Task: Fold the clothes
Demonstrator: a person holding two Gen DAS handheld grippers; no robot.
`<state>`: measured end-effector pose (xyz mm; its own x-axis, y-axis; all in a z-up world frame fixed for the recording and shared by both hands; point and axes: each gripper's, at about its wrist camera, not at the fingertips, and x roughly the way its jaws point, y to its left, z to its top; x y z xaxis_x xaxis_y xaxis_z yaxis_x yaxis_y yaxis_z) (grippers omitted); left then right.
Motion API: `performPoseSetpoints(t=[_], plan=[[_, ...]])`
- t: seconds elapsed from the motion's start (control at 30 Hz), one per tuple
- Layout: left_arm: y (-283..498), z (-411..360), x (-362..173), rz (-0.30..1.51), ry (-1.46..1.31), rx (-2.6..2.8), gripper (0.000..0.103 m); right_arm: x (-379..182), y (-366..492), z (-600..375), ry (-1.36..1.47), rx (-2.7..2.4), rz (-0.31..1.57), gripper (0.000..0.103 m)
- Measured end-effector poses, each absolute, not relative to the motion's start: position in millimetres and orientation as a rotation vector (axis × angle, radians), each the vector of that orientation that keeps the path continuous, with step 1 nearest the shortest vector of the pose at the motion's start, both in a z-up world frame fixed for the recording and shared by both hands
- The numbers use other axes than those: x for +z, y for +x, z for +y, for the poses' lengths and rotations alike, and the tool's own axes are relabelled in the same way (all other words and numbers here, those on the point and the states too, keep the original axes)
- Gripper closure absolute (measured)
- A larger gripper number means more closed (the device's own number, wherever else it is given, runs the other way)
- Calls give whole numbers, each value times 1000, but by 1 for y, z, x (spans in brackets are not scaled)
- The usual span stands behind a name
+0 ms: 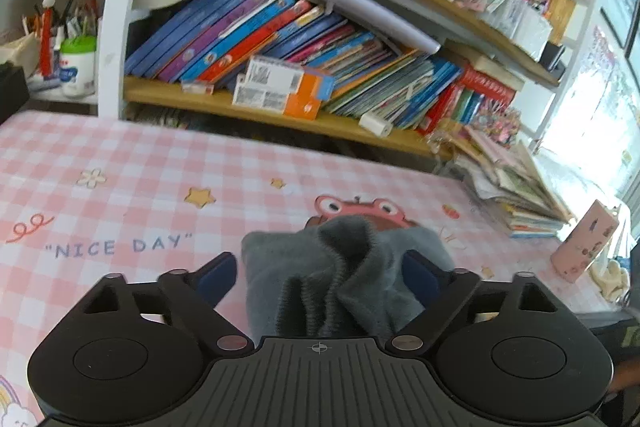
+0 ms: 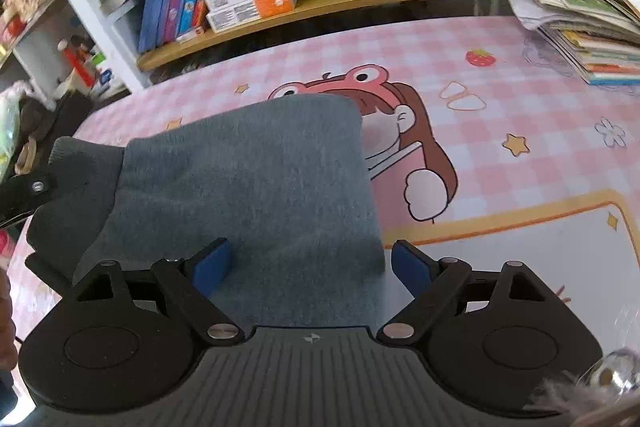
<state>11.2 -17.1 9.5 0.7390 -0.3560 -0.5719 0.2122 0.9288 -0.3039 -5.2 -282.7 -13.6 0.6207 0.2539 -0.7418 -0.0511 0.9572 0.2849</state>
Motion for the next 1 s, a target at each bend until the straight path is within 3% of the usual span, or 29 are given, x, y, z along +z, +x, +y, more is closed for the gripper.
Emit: performPoseSetpoints(t=[0.03,0.13,0.2,0.23,0.37,0.47,0.57,0.63,0.67,1.0], plan=[[13,-15,6,693,-231,-304,48,-13,-4,-282,241,180,884,16],[17,-6,-2,754,-301,-294,80,-16,-2,-279,234,198,888,16],[14,-4,4,728,-327,-321,92,-15,-1,-277,228,207,891,16],[9,-2,10,689,-356,-351,92,-15,0,-276,226,208,890,16],[-6,13,26,541,-540,-473,92,-10,0,-280,261,230,855,15],[4,22,0,666,-596,-335,91,-9,1,-280,258,236,848,15],[12,32,-37,843,-620,-195,71,-15,6,-278,246,224,890,15],[9,34,-36,834,-630,-178,48,-17,6,-277,245,233,897,15],[7,35,-35,830,-635,-170,45,-17,7,-276,238,231,897,15],[1,36,-21,761,-661,-196,39,-21,10,-275,245,238,905,15]])
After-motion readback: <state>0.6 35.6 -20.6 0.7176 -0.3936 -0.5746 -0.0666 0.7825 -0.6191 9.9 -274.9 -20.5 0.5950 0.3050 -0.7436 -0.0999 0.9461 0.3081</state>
